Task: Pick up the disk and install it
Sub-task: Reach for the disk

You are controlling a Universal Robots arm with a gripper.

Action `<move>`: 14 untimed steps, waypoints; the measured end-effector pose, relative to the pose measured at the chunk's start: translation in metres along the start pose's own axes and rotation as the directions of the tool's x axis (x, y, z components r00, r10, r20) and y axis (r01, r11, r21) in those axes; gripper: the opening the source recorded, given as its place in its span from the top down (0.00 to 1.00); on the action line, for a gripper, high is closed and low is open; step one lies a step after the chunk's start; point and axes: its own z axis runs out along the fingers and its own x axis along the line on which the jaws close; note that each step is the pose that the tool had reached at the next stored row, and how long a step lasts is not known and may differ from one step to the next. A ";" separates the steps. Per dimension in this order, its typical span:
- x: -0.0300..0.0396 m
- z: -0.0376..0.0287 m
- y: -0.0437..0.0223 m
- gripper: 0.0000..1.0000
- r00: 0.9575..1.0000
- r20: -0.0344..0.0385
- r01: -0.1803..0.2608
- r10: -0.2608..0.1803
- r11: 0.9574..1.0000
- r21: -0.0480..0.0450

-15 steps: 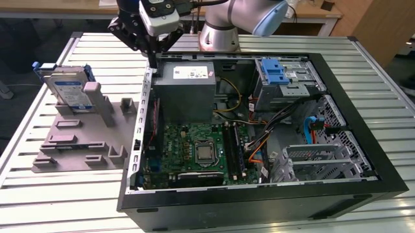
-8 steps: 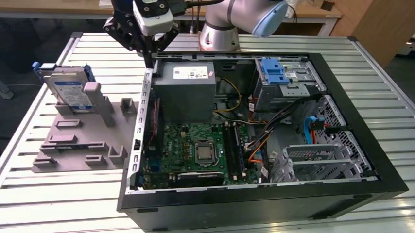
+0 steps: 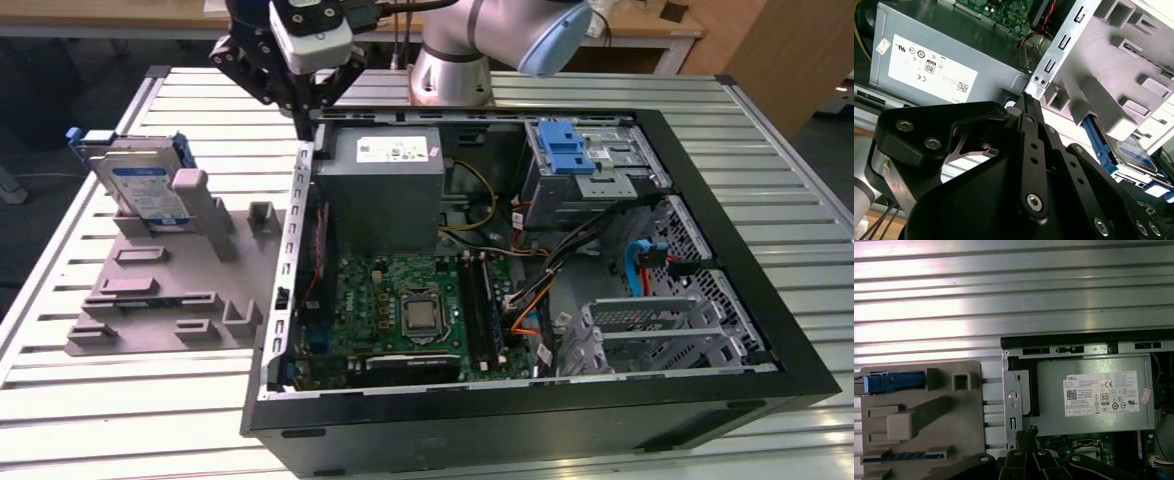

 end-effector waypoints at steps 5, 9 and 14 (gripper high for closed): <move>0.0060 0.0001 -0.0002 0.89 1.000 0.000 0.000 0.000 1.000 0.000; 0.0127 0.0001 0.0001 0.89 1.000 0.000 0.000 0.000 1.000 0.000; 0.0164 0.0003 0.0026 0.89 1.000 0.000 0.000 0.000 1.000 0.000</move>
